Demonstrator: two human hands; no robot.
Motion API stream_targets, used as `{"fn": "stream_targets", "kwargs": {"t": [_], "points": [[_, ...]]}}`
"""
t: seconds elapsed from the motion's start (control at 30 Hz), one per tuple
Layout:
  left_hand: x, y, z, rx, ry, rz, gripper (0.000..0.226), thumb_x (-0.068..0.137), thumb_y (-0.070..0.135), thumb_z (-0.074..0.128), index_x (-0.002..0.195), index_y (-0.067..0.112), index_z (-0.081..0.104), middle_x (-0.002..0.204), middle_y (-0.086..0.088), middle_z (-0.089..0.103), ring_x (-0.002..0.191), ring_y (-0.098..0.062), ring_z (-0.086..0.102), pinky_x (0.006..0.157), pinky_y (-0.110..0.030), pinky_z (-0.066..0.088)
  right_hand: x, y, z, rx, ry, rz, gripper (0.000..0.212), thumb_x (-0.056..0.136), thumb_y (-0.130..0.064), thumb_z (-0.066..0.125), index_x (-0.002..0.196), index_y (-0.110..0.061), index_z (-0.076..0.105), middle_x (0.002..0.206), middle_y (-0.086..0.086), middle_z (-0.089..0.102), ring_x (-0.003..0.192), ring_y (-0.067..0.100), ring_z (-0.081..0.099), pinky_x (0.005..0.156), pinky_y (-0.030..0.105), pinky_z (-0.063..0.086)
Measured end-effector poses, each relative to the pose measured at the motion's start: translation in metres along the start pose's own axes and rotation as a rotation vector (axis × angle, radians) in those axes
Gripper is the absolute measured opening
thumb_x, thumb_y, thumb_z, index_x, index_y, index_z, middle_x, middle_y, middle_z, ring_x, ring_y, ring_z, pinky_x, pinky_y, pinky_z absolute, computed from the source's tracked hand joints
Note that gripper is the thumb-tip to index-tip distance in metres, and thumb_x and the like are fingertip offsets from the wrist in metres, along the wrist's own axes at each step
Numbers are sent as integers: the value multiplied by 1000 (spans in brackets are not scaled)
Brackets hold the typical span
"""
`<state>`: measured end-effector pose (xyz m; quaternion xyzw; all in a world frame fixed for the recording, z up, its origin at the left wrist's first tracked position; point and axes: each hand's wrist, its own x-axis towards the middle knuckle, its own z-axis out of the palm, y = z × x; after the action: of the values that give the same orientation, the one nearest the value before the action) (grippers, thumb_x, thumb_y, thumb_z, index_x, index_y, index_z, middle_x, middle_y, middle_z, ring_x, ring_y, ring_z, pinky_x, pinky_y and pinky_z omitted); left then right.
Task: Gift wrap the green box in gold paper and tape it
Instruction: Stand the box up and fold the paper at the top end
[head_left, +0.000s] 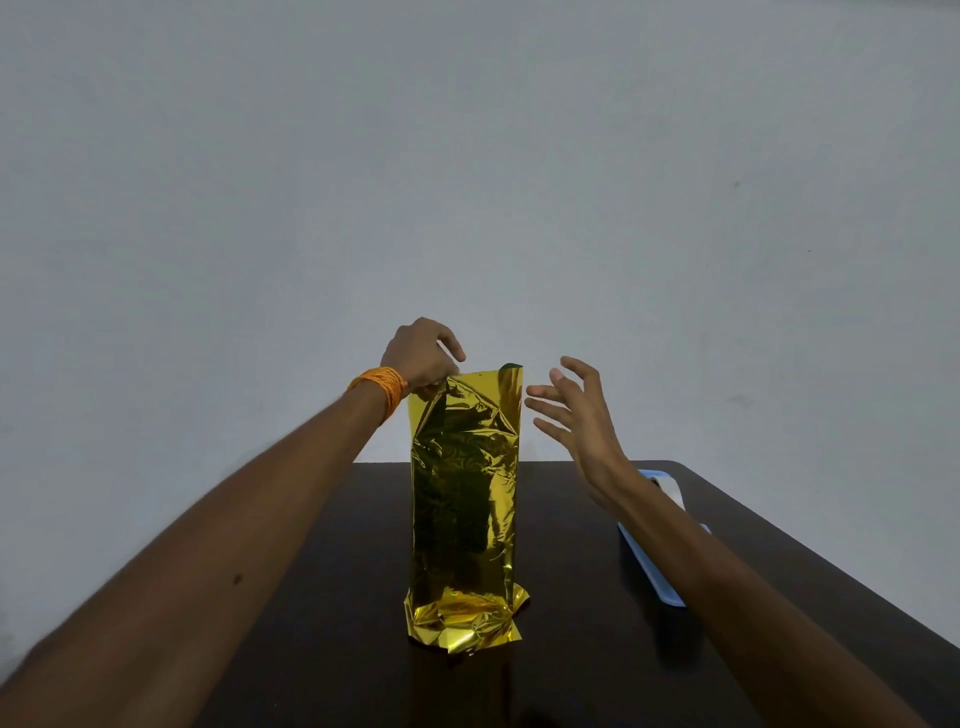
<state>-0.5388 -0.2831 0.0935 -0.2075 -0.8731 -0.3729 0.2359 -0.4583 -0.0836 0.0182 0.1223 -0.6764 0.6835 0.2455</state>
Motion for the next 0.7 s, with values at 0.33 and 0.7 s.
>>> {"fn": "stream_targets", "kwargs": {"t": [0.33, 0.7], "points": [[-5, 17, -47, -21, -394, 53, 34, 87, 23, 72, 120, 20, 63, 112, 0, 67, 103, -17, 59, 72, -25, 50, 4, 7, -2, 24, -29, 6, 46, 102, -37, 49, 144, -27, 34, 129, 12, 62, 116, 23, 64, 104, 43, 50], [3, -1, -20, 157, -98, 16, 26, 75, 4, 76, 98, 16, 72, 122, -13, 63, 102, -29, 65, 86, -44, 58, -3, 10, 14, -64, -90, -8, 46, 102, -40, 46, 145, -31, 31, 133, 14, 59, 120, 22, 61, 112, 46, 41]]}}
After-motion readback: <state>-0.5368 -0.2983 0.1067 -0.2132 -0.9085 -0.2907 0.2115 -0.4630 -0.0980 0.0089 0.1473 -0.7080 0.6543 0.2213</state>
